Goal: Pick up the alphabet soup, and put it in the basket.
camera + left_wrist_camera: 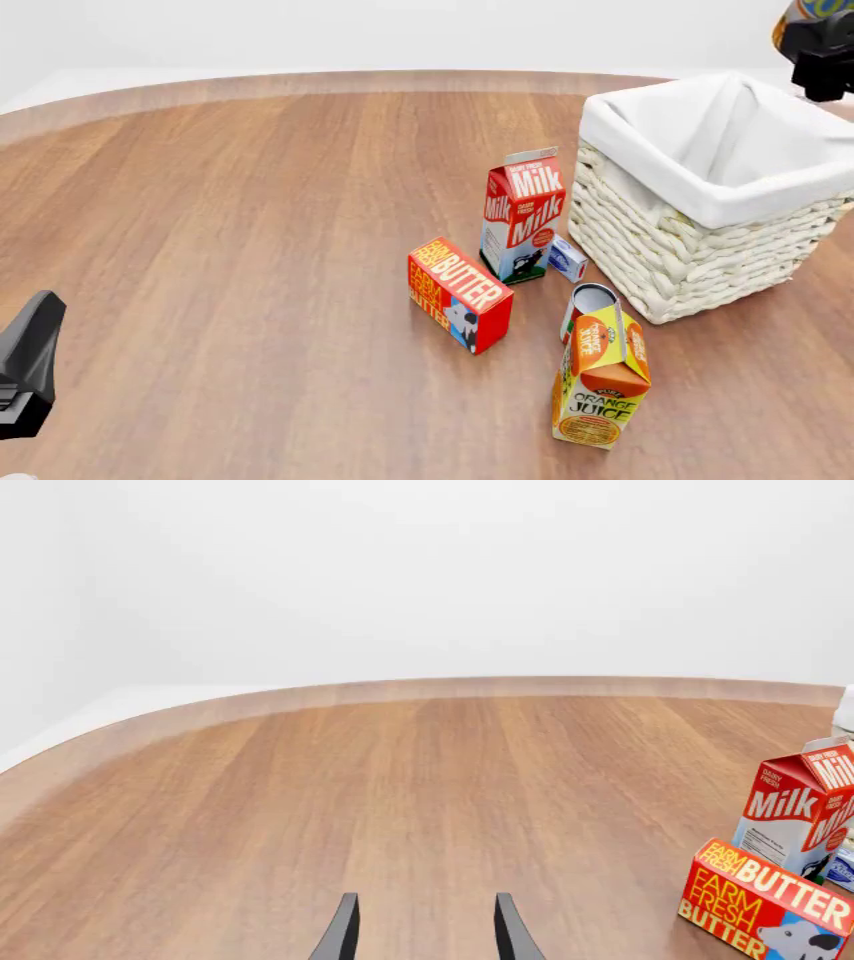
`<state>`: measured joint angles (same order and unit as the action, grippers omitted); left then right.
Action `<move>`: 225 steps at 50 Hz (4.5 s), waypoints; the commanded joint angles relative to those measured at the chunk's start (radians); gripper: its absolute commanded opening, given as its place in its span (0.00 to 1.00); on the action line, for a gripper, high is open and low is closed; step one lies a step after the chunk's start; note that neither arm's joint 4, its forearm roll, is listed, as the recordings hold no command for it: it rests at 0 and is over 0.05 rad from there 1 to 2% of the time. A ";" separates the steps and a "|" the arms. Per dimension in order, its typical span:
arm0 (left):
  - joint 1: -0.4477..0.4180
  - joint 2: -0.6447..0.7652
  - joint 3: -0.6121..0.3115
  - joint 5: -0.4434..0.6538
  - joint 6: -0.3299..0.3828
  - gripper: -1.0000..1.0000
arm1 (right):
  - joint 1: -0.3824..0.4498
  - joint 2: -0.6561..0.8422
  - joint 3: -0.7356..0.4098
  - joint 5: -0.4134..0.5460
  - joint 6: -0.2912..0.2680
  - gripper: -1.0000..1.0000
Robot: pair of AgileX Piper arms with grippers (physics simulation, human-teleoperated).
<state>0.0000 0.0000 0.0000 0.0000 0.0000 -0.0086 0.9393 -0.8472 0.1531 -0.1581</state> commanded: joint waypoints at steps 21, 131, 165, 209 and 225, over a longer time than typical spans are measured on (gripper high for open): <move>0.000 0.000 0.000 0.000 0.000 1.00 | -0.039 0.112 -0.122 0.084 0.002 0.00; 0.000 0.000 0.000 0.000 0.000 1.00 | -0.056 0.414 -0.234 0.129 -0.132 0.00; 0.000 0.000 0.000 0.000 0.000 1.00 | -0.052 0.482 -0.234 0.117 -0.159 0.00; 0.000 0.000 0.000 0.000 0.000 1.00 | -0.083 0.578 -0.244 0.089 -0.190 0.00; 0.000 0.000 0.000 0.000 0.000 1.00 | -0.082 0.623 -0.240 0.079 -0.197 0.00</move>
<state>0.0000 0.0000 0.0000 0.0000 0.0000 -0.0892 1.5409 -1.0795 0.2420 -0.3731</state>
